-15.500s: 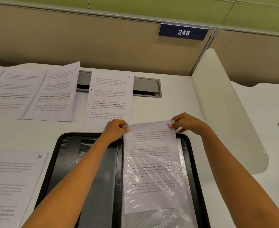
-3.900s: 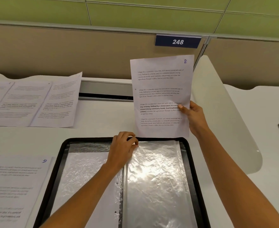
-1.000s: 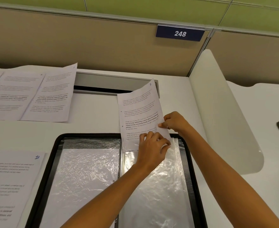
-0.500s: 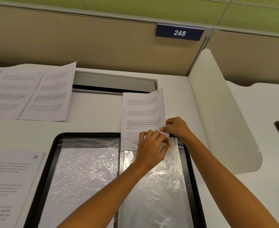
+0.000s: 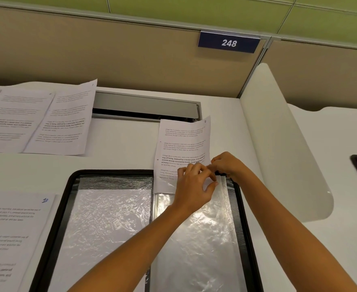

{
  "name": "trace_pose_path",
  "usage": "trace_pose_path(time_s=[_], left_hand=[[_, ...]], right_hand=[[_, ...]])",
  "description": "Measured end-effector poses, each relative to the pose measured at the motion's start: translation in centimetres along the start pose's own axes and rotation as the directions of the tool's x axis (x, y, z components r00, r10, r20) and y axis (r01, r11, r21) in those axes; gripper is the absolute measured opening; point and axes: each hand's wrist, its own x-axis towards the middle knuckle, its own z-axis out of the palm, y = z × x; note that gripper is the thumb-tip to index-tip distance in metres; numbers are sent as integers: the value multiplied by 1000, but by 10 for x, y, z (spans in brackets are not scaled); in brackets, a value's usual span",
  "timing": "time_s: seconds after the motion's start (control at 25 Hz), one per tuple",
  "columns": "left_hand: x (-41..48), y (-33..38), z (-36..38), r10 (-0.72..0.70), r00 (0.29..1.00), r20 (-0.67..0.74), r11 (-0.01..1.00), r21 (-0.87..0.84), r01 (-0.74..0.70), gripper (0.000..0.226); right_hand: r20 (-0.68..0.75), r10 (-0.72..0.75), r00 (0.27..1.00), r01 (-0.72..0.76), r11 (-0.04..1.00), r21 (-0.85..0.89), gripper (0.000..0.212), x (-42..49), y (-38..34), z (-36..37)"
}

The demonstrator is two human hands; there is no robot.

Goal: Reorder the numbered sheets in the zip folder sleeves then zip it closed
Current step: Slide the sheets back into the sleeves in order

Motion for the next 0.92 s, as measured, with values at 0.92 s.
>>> trace_pose_path(time_s=[0.92], left_hand=[[94, -116, -55, -741, 651, 162, 662, 14, 750, 59]], right_hand=[[277, -56, 959, 104, 981, -162, 27, 11, 24, -34]])
